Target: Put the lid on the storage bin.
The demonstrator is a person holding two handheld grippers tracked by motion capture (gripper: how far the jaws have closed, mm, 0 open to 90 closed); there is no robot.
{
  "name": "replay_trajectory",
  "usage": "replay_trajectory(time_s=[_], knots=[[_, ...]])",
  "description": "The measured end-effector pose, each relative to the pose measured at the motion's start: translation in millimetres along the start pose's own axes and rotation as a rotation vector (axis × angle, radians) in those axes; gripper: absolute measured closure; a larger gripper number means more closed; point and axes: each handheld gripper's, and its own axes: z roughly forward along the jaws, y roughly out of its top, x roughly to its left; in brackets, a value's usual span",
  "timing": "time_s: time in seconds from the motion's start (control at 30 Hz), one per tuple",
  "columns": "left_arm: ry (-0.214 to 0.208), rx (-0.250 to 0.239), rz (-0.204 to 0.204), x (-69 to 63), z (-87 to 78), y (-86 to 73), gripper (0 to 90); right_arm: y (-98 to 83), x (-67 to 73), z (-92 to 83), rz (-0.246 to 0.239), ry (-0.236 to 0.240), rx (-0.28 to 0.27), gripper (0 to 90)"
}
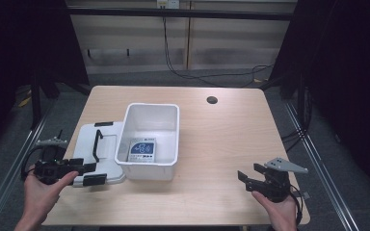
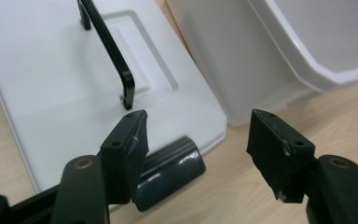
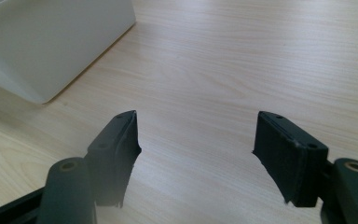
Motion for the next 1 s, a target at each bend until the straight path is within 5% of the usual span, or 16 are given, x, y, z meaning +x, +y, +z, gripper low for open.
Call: replay_trajectory(time_s=[0.53, 1.0], knots=[[0.08, 0.055, -0.018, 13.5, 1.3, 48.5, 45.4, 0.5, 0.3, 2.5, -0.002, -0.007, 0.01, 27.4], [0.117, 0.098, -0.057, 30.5, 4.4, 67.0, 46.7, 0.4, 0.6, 4.1, -0.003, -0.009, 0.018, 26.7]])
